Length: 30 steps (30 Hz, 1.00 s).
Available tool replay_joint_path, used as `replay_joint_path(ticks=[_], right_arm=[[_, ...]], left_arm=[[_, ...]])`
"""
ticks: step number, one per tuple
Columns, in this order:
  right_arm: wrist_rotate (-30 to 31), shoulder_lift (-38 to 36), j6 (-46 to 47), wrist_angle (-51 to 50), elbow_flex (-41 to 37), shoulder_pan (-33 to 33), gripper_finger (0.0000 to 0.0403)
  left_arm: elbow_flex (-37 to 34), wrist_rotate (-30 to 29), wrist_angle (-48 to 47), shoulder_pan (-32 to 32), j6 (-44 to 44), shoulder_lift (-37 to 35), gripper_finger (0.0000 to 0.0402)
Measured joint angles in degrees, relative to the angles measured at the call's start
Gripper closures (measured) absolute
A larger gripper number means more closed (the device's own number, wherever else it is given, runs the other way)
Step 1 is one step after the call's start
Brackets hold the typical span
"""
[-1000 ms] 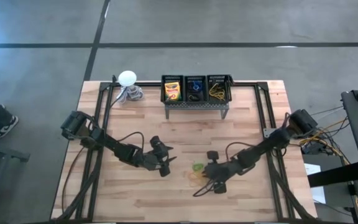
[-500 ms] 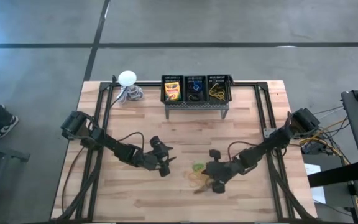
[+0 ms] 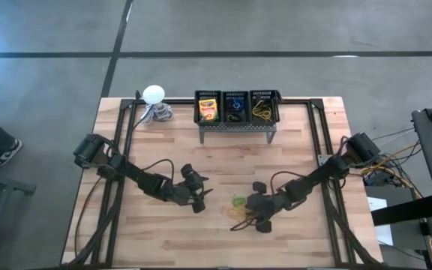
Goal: Pick & Place Office Desk Supplies
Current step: Put the yellow rubber band into the right black bin on the shelf
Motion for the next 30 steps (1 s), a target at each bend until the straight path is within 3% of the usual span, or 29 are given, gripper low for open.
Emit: replay_joint_path(ticks=[4, 11, 19, 24, 30], right_arm=[[-0.8, 0.2, -2.6, 0.2, 0.2, 0.0, 0.0282], [-0.8, 0.0, -7.7, 3.5, 0.3, 0.1, 0.0383], [3.6, -3.3, -12.6, 5.9, 0.4, 2.4, 0.0394], [12.5, -7.1, -17.7, 8.8, 0.5, 5.6, 0.0394], [37.6, -10.9, -21.0, 9.2, 0.5, 9.5, 0.0394]], left_arm=[[0.0, 0.0, 0.0, 0.0, 0.0, 0.0, 0.0179], [0.0, 0.0, -0.1, 0.0, 0.0, 0.0, 0.0179], [0.0, 0.0, -0.3, 0.0, 0.0, 0.0, 0.0179], [0.0, 0.0, -0.3, 0.0, 0.0, 0.0, 0.0179], [0.0, 0.0, -0.3, 0.0, 0.0, 0.0, 0.0179]])
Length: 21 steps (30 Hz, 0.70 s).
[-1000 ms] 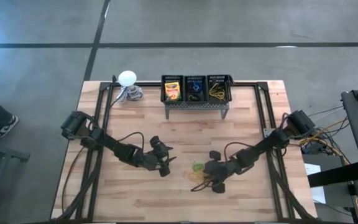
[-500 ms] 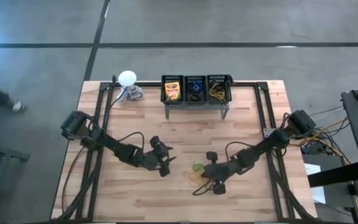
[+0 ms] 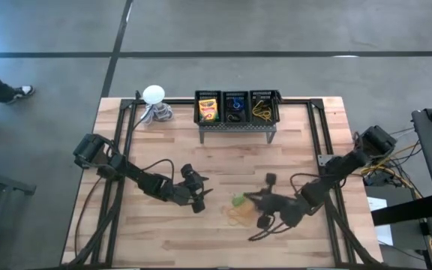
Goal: Pick & Place Office Desk Supplies
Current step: Put the yellow rubber band into the right black bin on the shelf
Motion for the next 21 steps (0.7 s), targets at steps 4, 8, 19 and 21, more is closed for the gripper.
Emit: replay_joint_path(ticks=[4, 8, 19, 21], right_arm=[[11.1, -4.0, -5.6, 0.9, 0.0, 1.0, 0.0394], [13.0, -8.8, -16.2, 4.6, 0.8, 0.5, 0.0394], [12.8, -22.2, -38.8, 5.8, 5.6, -5.2, 0.0394], [12.8, -24.1, -41.5, 5.8, 6.4, -7.2, 0.0394]], left_arm=[[0.0, 0.0, 0.1, 0.0, 0.0, 0.0, 0.0179], [0.0, 0.0, 0.1, 0.0, 0.0, 0.0, 0.0179], [0.0, 0.0, 0.0, 0.0, 0.0, 0.0, 0.0179], [0.0, 0.0, 0.0, 0.0, 0.0, 0.0, 0.0179]])
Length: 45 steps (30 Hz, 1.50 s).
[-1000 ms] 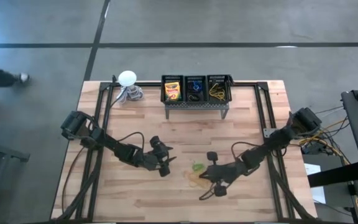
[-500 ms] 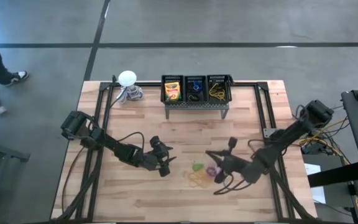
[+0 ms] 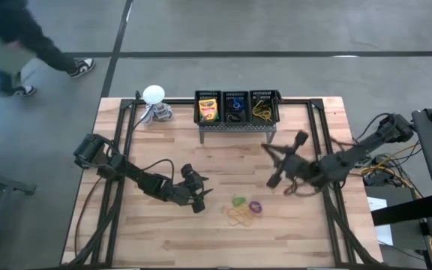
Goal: Pick & Place Office Desk Supplies
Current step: Put the yellow rubber band into the right black bin on the shelf
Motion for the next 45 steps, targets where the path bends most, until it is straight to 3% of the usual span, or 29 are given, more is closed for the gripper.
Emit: replay_joint_path(ticks=[6, 13, 21, 27, 32, 42, 45], right_arm=[[0.0, -4.7, -3.2, -0.8, 0.4, -8.0, 0.0394], [-1.4, -7.7, 1.9, -9.1, 0.4, -21.2, 0.0394], [-22.8, -7.4, 16.9, -22.0, 0.4, -39.7, 0.0394], [-23.9, -4.7, 18.4, -22.4, 0.4, -49.1, 0.0394], [-27.2, -2.3, 22.3, -26.0, 0.4, -52.8, 0.0394], [-28.1, 0.6, 24.2, -27.7, 0.4, -53.1, 0.0394], [-30.8, 0.7, 25.4, -27.7, 0.4, -53.0, 0.0393]], left_arm=[[0.0, 0.0, -0.1, 0.0, 0.0, 0.0, 0.0179], [0.0, 0.0, -0.3, 0.0, 0.0, 0.0, 0.0179], [0.0, 0.0, -0.4, 0.0, 0.0, 0.0, 0.0179], [0.0, 0.0, -0.5, 0.0, 0.0, 0.0, 0.0179], [0.0, 0.0, -1.0, 0.0, 0.0, 0.0, 0.0179], [0.0, 0.0, -1.2, 0.0, 0.0, 0.0, 0.0179], [0.0, 0.0, -1.2, 0.0, -0.1, 0.0, 0.0179]])
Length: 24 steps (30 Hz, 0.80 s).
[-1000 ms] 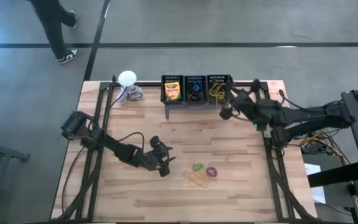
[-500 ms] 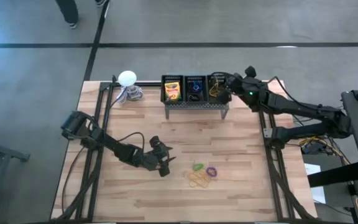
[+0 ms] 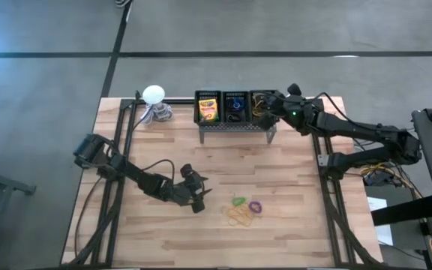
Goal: Pick & Place Office Desk Supplies
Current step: Put the yellow rubber band into the right black bin on the shelf, then put the violet spring keychain into the middle black bin on the shelf
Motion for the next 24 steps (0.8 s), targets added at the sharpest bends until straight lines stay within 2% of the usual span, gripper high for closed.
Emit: replay_joint_path(ticks=[3, 8, 13, 17, 20, 24], right_arm=[[-2.5, -0.1, 0.3, 0.0, 0.0, 0.0, 0.0381], [-2.5, -0.3, 1.5, -2.9, 0.0, -0.4, 0.0337], [-0.5, -1.1, 1.5, -5.3, 0.0, -0.3, 0.0290], [0.5, -3.6, 1.8, -5.2, 0.0, -0.2, 0.0267], [-4.8, -6.4, 3.8, -5.2, 0.0, 1.1, 0.0259], [-18.8, -9.7, 8.0, -5.3, -0.2, 5.2, 0.0257]], left_arm=[[0.0, 0.0, 0.0, 0.0, 0.0, 0.0, 0.0179], [0.0, 0.0, 0.0, 0.0, 0.0, 0.0, 0.0179], [0.0, 0.0, 0.0, 0.0, 0.0, 0.0, 0.0179], [0.0, 0.0, 0.0, 0.0, 0.0, 0.0, 0.0179], [0.0, 0.0, 0.0, 0.0, 0.0, 0.0, 0.0179], [0.0, 0.0, -0.1, 0.0, 0.1, 0.0, 0.0179]])
